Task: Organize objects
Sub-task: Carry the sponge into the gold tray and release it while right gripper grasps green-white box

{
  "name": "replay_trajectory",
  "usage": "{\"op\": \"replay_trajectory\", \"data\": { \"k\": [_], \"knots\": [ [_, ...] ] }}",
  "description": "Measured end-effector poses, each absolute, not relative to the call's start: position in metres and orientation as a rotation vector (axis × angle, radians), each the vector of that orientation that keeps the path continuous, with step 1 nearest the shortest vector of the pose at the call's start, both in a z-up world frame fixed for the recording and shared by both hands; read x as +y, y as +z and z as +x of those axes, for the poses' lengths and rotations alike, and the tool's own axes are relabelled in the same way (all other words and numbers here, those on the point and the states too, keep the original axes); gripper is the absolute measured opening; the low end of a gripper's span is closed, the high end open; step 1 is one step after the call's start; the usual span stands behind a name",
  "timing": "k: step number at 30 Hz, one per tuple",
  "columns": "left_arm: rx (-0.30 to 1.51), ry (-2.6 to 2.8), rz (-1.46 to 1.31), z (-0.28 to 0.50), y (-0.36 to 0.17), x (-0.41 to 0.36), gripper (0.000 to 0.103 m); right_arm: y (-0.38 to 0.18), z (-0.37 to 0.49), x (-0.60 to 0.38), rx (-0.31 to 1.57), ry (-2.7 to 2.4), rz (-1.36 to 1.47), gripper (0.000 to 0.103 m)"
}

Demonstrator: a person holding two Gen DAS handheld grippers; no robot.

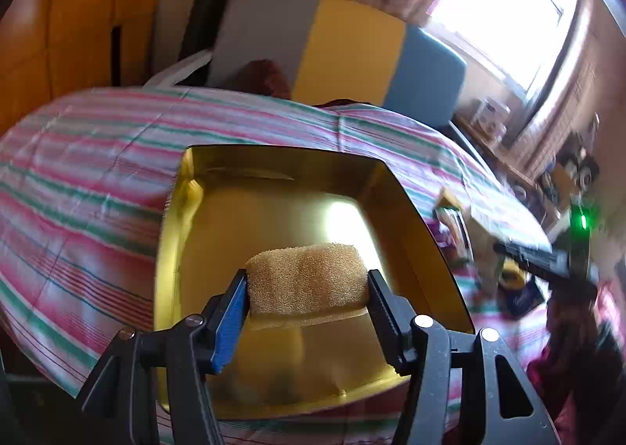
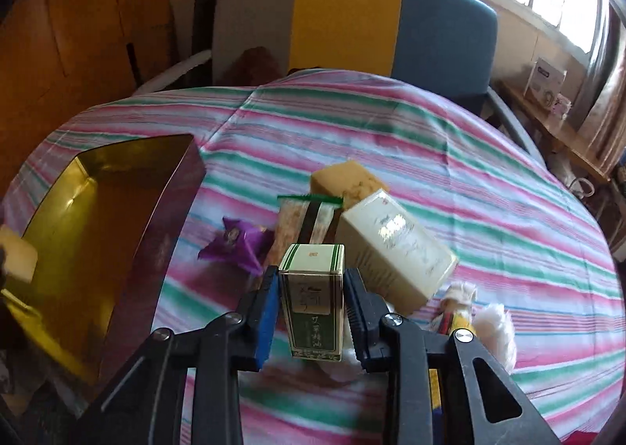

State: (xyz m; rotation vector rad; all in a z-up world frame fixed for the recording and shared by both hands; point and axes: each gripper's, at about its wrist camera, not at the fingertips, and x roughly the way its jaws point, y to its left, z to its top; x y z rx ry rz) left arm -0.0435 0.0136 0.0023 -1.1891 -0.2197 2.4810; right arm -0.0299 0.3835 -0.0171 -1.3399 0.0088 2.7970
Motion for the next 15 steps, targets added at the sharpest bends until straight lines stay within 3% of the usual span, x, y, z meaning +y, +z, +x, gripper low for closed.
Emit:
{"op": "replay_trajectory", "data": {
  "k": [11, 15],
  "knots": [
    [-0.168, 2.53, -1.269, -0.128, -0.007, 0.017, 0.06, -0.01, -0.018, 0.397, 0.182, 2.895, -1.242, 0.033],
    [-0.07, 2.577, -1.313, -0.158, -0.019, 0.026, 0.061, -0.006, -0.017, 0.396, 0.194, 2.923, -1.226, 0.033]
  ]
}}
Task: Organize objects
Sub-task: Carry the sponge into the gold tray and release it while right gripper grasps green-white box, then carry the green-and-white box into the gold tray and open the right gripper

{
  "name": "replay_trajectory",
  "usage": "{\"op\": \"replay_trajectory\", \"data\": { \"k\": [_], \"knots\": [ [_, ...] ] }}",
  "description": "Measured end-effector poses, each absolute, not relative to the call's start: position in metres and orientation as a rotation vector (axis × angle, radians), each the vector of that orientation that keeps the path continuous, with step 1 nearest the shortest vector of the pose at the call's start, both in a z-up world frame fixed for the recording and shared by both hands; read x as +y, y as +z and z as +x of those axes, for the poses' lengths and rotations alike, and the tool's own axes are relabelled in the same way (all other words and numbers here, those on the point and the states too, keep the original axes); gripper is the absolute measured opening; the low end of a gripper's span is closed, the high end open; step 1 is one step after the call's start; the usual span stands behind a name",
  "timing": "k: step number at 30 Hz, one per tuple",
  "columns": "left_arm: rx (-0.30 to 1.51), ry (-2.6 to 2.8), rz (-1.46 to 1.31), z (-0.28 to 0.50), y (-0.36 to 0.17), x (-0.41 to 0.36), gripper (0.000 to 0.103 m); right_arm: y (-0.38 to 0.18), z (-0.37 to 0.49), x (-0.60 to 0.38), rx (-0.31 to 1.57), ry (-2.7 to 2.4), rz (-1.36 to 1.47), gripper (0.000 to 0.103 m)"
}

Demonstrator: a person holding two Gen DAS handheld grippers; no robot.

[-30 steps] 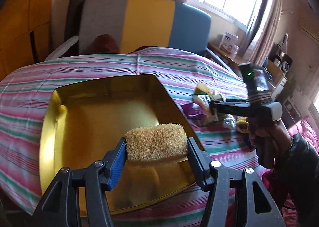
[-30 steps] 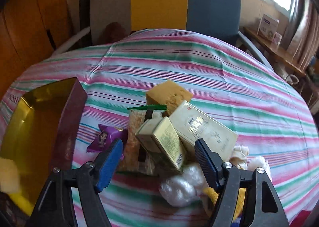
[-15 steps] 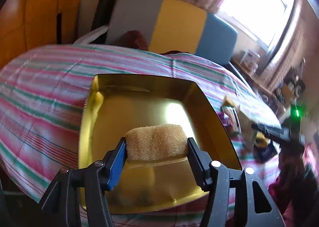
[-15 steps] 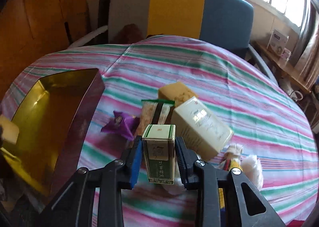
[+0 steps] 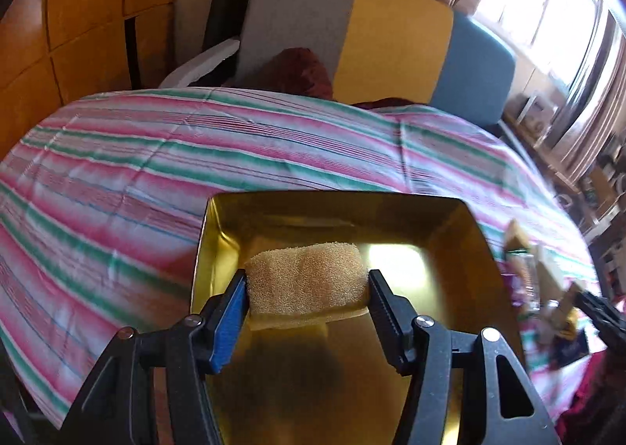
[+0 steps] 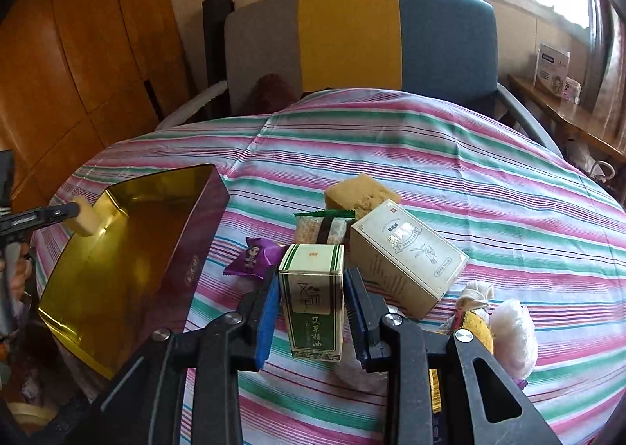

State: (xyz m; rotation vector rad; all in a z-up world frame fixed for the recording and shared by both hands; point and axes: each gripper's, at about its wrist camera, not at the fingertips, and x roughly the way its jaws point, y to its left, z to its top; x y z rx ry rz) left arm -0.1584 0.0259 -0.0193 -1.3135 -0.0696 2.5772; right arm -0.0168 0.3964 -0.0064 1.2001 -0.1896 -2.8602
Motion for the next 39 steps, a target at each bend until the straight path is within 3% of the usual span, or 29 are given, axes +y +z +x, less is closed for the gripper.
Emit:
{"op": "replay_trajectory", "data": {
  "k": [5, 13, 25, 35, 39],
  "knots": [
    [0.018, 2.619, -1.386, -0.192, -0.035, 0.029, 0.064, -0.005, -0.017, 0.395, -0.192, -2.849, 1.181, 0.033],
    [-0.004, 2.642, -1.387, -0.208, -0.042, 0.023, 0.082, -0.007, -0.018, 0.395, -0.206, -2.843, 1.188, 0.033],
    [-0.002, 2.742, -1.25, -0.127, -0.009, 0.007, 0.081, -0.013, -0.02, 0.397, -0.17, -2.862, 1.25, 0.033],
    [0.234, 2.836, -1.104, -0.031, -0.002, 0.043, 0.081, -0.026, -0.025, 0.392, -0.108, -2.837, 1.359, 0.033],
    [0.202, 2.826, -1.095, -0.02, 0.0, 0.046, 0.077, -0.032, -0.027, 0.389, -0.078, -2.825, 1.402, 0.033]
  ]
}}
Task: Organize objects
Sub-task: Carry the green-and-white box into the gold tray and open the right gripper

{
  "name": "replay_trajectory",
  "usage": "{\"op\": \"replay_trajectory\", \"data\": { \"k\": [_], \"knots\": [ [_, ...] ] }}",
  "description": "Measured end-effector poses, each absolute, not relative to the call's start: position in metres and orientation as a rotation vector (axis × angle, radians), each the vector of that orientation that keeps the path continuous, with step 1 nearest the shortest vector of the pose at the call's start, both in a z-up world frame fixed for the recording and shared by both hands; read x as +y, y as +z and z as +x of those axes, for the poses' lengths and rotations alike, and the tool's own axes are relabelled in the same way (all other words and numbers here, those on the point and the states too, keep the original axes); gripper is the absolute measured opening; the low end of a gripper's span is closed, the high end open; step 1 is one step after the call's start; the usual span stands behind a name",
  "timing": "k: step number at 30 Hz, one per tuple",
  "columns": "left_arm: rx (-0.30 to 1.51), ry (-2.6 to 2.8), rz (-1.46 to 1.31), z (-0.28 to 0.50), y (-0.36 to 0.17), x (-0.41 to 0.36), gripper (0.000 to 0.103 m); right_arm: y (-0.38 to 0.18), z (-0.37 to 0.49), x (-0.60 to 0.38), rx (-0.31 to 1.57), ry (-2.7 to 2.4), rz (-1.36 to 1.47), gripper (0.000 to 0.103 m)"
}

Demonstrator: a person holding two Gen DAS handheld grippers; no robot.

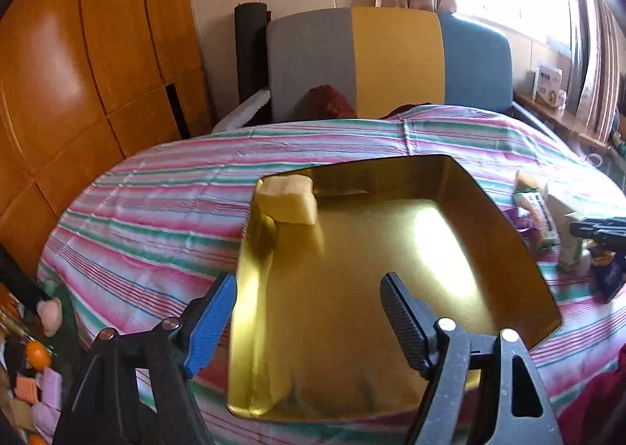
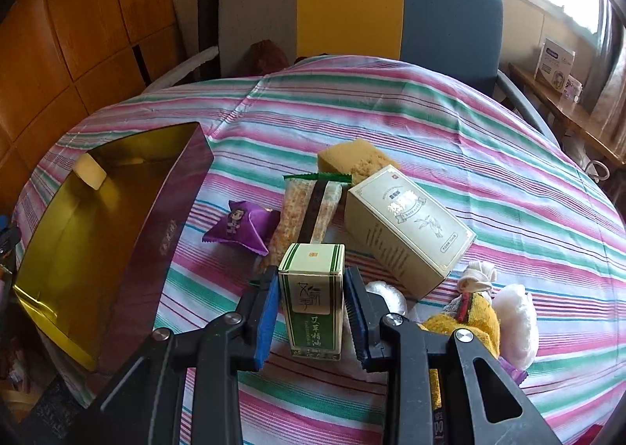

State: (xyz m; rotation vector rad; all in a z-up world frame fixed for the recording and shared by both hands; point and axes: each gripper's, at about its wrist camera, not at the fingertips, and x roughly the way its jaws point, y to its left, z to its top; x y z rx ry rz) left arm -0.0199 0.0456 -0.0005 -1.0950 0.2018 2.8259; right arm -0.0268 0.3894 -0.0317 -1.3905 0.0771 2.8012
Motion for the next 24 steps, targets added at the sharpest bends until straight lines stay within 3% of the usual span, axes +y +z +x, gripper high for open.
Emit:
{"op": "replay_trajectory", "data": {
  "k": [24],
  "knots": [
    [0.183, 2.8, -1.105, 0.0, -0.008, 0.041, 0.077, -0.046, -0.032, 0.39, 0.044, 2.726, -1.45, 0.032]
  ]
}}
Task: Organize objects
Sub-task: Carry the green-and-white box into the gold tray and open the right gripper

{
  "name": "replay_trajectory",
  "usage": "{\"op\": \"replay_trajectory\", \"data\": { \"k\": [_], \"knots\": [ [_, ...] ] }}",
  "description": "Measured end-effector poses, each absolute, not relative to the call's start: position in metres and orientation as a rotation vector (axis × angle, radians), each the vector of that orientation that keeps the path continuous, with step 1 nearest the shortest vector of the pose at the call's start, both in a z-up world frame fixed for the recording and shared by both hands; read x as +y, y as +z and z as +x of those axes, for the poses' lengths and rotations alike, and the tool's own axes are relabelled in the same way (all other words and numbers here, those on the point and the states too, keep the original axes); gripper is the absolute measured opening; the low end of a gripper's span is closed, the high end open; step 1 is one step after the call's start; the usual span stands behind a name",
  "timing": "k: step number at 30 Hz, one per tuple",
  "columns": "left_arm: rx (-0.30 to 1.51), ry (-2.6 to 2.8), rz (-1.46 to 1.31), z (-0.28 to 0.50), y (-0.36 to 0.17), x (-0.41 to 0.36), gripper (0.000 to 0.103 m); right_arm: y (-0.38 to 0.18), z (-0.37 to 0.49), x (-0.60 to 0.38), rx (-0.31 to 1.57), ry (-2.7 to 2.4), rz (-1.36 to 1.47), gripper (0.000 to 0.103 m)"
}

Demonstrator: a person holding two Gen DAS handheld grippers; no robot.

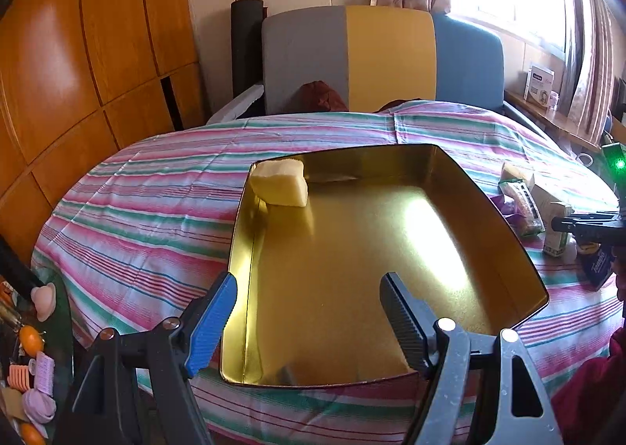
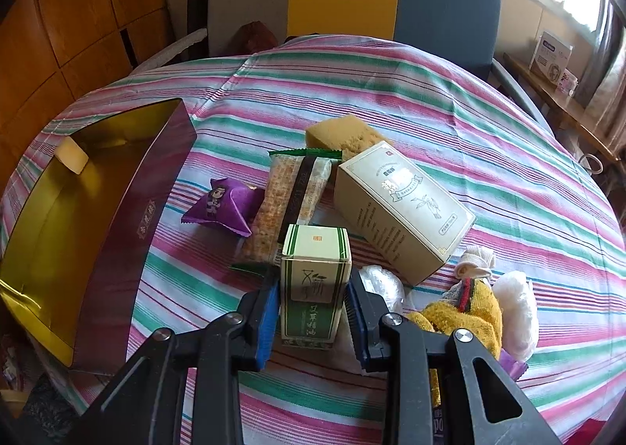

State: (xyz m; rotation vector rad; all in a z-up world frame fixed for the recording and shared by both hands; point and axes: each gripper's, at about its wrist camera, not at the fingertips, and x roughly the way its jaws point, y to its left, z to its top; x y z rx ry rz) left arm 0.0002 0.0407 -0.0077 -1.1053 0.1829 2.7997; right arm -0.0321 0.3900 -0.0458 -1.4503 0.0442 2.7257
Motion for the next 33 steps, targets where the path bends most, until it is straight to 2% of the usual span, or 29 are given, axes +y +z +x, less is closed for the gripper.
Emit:
{"op": "replay_trajectory", "data": {
  "k": [8, 14, 21, 28, 33],
  "knots": [
    [0.094, 2.784, -1.136, -0.001, -0.004, 0.012, 0.077, -0.042, -0.031, 0.393, 0.089, 2.721, -1.443, 0.032],
    [0.07, 2.849, -1.147, -0.002, 0.001, -0.026, 0.077, -0.003, -0.02, 0.383, 0.187, 2.792, -1.345, 0.032],
    [0.036, 2.892, -1.174, -0.01, -0.002, -0.058, 0.077, 0.044, -0.033, 0.294, 0.314, 3.073, -1.417, 0.032],
    [-0.051, 2.893, -1.203, -0.016, -0.015, -0.073, 0.077, 0.011, -0.092, 0.154, 0.432, 3.117, -1.811, 0.032],
    [-0.129, 2.865, -1.237, -0.02, -0.022, -0.083, 0.077, -0.027, -0.141, 0.105, 0.542, 2.962, -1.95, 0.032]
  ]
}}
